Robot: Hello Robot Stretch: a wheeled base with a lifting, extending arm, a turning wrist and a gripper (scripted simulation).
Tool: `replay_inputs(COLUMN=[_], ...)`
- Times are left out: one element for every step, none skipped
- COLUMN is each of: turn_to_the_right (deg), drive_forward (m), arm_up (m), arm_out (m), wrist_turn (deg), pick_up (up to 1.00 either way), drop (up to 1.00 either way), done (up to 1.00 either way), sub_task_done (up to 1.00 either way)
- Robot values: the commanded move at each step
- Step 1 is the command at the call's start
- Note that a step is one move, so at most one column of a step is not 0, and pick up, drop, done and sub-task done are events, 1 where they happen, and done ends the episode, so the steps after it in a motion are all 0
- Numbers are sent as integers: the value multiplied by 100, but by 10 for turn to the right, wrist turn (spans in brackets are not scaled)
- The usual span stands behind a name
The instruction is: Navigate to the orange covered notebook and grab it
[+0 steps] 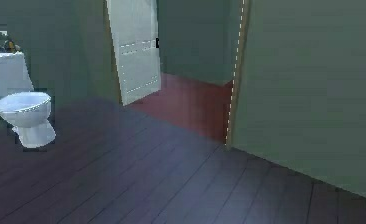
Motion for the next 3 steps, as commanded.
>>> replay_inputs(turn_to_the_right=[0, -30, 0], drive_forward=[100, 0, 100], arm_up=[0, 0, 0], arm_out=[0, 0, 0], wrist_turn=[0, 0, 0], pick_up=[0, 0, 0], drop=[0, 0, 0], done=[0, 0, 0], sub_task_done=[0, 0, 0])
